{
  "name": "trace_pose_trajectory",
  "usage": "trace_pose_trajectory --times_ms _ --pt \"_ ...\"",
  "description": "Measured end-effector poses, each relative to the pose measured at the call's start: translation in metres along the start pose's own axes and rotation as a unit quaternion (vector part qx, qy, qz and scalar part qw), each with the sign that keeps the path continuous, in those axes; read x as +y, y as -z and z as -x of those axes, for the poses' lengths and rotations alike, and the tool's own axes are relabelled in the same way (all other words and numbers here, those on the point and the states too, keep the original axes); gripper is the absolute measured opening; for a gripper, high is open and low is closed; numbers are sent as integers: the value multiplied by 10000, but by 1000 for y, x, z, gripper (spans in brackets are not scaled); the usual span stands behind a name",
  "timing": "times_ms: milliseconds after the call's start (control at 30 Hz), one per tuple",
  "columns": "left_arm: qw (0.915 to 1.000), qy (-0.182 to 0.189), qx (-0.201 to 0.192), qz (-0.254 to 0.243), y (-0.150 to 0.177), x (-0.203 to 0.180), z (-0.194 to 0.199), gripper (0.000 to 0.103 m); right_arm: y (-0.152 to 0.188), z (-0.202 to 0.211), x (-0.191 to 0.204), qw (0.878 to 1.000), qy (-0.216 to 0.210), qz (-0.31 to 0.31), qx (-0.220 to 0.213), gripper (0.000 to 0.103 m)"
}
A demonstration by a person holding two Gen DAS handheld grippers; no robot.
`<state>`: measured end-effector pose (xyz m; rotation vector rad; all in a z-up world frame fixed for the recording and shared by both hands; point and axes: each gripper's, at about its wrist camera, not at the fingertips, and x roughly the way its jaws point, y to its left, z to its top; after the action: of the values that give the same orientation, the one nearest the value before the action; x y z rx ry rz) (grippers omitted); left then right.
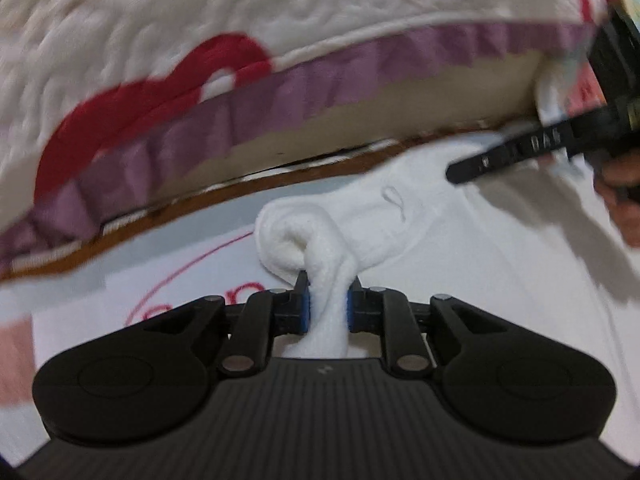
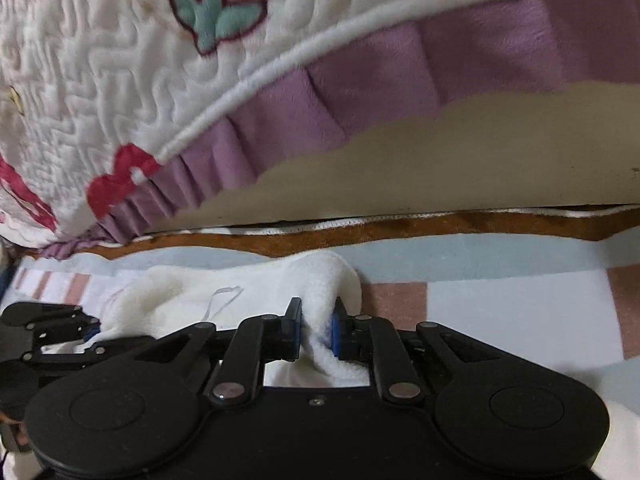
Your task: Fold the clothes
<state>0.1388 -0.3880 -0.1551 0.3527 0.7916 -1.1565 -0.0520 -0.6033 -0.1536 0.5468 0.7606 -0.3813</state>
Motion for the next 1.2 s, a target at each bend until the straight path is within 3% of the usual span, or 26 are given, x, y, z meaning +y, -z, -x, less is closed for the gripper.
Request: trace_pose_trajectory --times_ms 33,67,133,200,300,333,367,467,567,667,800,867,933,1000,1100,1200 --pt "9999 -102 4 130 -1 1 -1 28 -2 3 2 9997 202 -4 -137 17" --pt "9995 -244 27 216 -2 0 -1 40 -3 7 3 9988 411 -25 -279 29" --pt "9986 -443 10 286 -4 -1 5 45 -1 31 -5 9927 929 -262 -722 43" --pt "9982 -506 -150 275 -5 -3 20 45 10 61 -11 9817 1412 -452 -1193 44" --pt "9957 -658 -657 -10 -4 -12 48 47 46 96 -3 9807 1570 -230 -1140 47" --pt "9943 -688 -811 -108 -4 -16 55 50 60 109 -5 9814 1582 -235 -1058 54" --pt "9936 -631 -924 -157 -4 -20 60 51 75 121 -8 9818 1609 -250 -978 59" --pt "9950 -116 -972 -221 -2 -37 65 51 114 168 -39 9755 1986 -494 -809 60" --pt "9954 507 -688 -424 3 -64 55 51 142 223 -95 9530 2654 -1053 -1018 61" --pt "9897 1022 -539 -848 11 -104 46 51 169 283 -163 9068 3205 -2356 -1399 61" --pt "9723 1708 -307 -1568 28 -162 28 51 205 326 -226 8493 2957 -4092 -1544 61" --pt "9636 1647 -163 -2098 40 -185 20 51 220 338 -239 8280 2805 -4589 -1584 61" --pt "9557 1431 -29 -2574 51 -199 15 51 222 343 -239 8196 2833 -4701 -1642 61" --pt "9521 1371 31 -2733 55 -199 10 54 221 347 -237 8132 2901 -4747 -1709 61" --pt "9555 1478 227 -2543 49 -188 4 57 217 358 -245 8055 2984 -4795 -1793 62" --pt "9537 1425 319 -2631 47 -183 4 57 217 356 -263 8020 3237 -4672 -1837 67"
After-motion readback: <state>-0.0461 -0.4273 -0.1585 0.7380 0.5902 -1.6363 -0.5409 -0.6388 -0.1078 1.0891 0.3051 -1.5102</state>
